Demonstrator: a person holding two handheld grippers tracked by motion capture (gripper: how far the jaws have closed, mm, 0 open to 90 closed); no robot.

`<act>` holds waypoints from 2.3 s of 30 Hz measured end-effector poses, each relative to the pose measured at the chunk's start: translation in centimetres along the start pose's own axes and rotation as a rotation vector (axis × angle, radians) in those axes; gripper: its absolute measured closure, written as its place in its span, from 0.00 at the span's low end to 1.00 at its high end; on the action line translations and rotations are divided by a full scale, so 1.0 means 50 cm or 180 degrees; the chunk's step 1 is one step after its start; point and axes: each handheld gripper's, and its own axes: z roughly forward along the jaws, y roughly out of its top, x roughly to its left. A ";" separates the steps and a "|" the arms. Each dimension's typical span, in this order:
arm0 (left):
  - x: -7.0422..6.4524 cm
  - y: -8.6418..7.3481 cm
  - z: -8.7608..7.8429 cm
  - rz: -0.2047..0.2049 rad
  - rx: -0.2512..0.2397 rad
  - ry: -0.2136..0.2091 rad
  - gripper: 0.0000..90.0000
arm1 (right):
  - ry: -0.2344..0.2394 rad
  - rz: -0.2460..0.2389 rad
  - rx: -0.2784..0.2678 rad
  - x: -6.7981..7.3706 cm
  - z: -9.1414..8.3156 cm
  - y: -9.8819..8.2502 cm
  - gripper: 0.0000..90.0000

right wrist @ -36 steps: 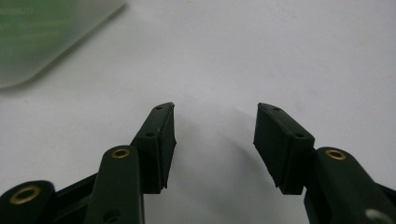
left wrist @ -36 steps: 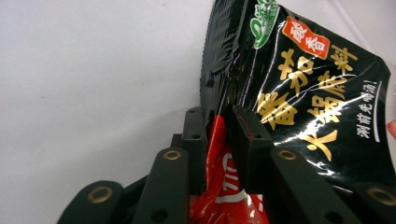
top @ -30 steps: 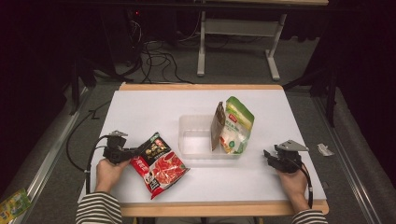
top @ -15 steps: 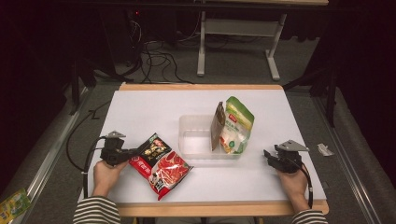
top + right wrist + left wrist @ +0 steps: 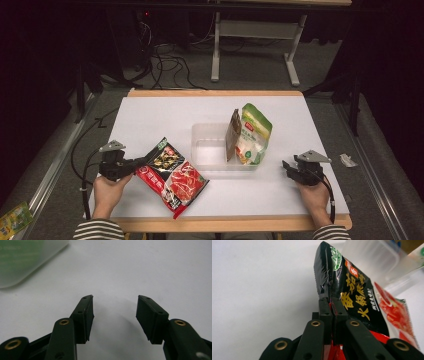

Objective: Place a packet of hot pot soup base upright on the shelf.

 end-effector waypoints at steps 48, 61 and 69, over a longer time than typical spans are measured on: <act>-0.220 0.201 -0.068 0.0706 -0.0435 -0.0189 1.00 | 0.0013 0.0060 -0.0079 -0.001 -0.006 -0.002 0.54; -0.222 0.257 -0.043 0.0644 -0.0481 -0.0155 1.00 | 0.0008 0.0055 -0.0098 -0.001 -0.006 -0.003 0.53; -0.218 0.293 -0.025 0.0584 -0.0515 -0.0049 1.00 | 0.0002 0.0047 -0.0089 0.000 -0.006 -0.003 0.53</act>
